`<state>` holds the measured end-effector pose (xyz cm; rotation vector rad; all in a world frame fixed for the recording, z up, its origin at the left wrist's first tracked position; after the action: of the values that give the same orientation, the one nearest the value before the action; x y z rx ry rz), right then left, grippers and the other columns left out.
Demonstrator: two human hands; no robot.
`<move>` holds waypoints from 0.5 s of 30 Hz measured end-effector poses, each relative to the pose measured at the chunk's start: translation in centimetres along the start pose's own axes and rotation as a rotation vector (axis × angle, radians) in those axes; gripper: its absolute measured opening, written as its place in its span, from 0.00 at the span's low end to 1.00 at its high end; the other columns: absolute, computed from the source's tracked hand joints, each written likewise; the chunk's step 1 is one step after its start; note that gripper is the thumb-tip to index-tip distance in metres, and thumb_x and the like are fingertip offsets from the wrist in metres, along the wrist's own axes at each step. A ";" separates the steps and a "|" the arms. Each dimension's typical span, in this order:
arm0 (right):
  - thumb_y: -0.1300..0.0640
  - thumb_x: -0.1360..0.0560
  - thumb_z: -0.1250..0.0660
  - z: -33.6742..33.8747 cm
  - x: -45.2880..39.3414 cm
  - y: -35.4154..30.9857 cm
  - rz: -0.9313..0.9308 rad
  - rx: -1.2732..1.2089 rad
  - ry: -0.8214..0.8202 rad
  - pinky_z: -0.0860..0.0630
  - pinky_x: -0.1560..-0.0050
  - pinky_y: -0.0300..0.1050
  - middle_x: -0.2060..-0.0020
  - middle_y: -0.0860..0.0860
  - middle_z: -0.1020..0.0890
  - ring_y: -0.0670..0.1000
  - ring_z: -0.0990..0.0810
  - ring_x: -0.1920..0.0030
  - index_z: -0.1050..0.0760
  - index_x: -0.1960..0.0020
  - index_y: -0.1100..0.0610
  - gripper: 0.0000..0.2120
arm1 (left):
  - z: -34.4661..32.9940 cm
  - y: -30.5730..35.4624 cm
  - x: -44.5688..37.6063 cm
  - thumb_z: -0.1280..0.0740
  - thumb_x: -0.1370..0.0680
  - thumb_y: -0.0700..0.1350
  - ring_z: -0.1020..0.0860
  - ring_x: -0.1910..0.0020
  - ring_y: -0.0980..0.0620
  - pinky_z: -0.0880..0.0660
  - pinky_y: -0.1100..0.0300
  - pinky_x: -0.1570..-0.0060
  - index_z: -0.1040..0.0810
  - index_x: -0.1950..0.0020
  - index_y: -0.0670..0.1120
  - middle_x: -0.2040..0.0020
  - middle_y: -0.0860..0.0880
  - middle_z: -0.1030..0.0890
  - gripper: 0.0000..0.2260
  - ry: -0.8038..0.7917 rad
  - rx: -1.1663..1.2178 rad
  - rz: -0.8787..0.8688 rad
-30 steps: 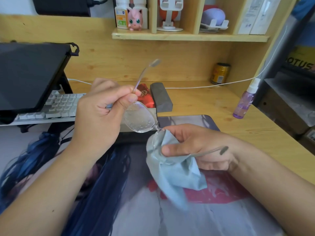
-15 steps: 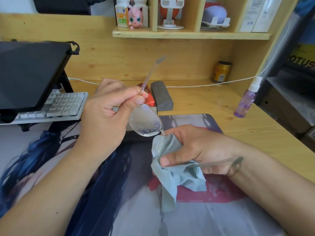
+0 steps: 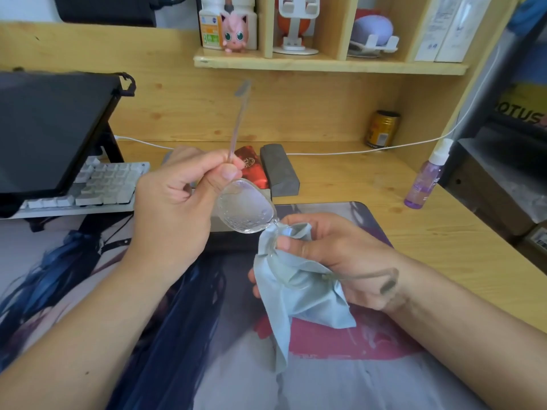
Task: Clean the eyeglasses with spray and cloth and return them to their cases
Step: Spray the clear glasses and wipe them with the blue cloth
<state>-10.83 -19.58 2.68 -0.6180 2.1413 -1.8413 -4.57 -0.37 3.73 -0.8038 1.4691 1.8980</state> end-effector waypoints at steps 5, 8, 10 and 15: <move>0.59 0.18 0.40 -0.5 0.1 -0.2 -0.015 -0.154 -0.043 0.20 0.49 0.59 0.56 0.66 0.18 0.64 0.16 0.57 0.21 0.55 0.61 0.12 | 0.1 0.1 0.1 0.32 0.19 0.48 0.21 0.51 0.51 0.26 0.59 0.46 0.18 0.49 0.57 0.56 0.59 0.18 0.05 0.014 0.026 0.002; 0.56 0.17 0.39 -0.6 -0.1 0.1 -0.021 -0.122 0.047 0.20 0.49 0.58 0.56 0.67 0.21 0.64 0.17 0.57 0.26 0.55 0.63 0.13 | 0.1 0.1 0.1 0.32 0.19 0.45 0.22 0.51 0.55 0.28 0.63 0.48 0.18 0.49 0.56 0.56 0.58 0.18 0.05 0.012 0.014 -0.006; 0.54 0.18 0.39 -0.7 -0.2 0.0 -0.043 -0.112 0.105 0.19 0.53 0.55 0.56 0.68 0.21 0.63 0.17 0.59 0.24 0.49 0.66 0.14 | 0.0 0.1 0.0 0.32 0.19 0.44 0.22 0.51 0.56 0.28 0.63 0.47 0.19 0.49 0.55 0.55 0.57 0.19 0.06 0.017 0.007 -0.015; 0.49 0.19 0.38 -0.7 -0.3 0.1 -0.029 -0.066 0.217 0.18 0.60 0.44 0.62 0.60 0.16 0.56 0.15 0.63 0.21 0.54 0.63 0.17 | 0.2 0.0 -0.1 0.32 0.19 0.42 0.23 0.50 0.55 0.28 0.62 0.46 0.19 0.48 0.54 0.54 0.57 0.19 0.06 0.026 -0.025 -0.039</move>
<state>-10.91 -18.86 2.67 -0.4845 2.3494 -1.9393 -4.51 -0.23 3.84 -0.8653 1.4368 1.8868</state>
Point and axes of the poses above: each hand's wrist, its own x-axis away from the middle knuckle, its own z-axis out of the back of the hand, y = z × x, the point moved 1 cm from there along -x, towards the middle knuckle
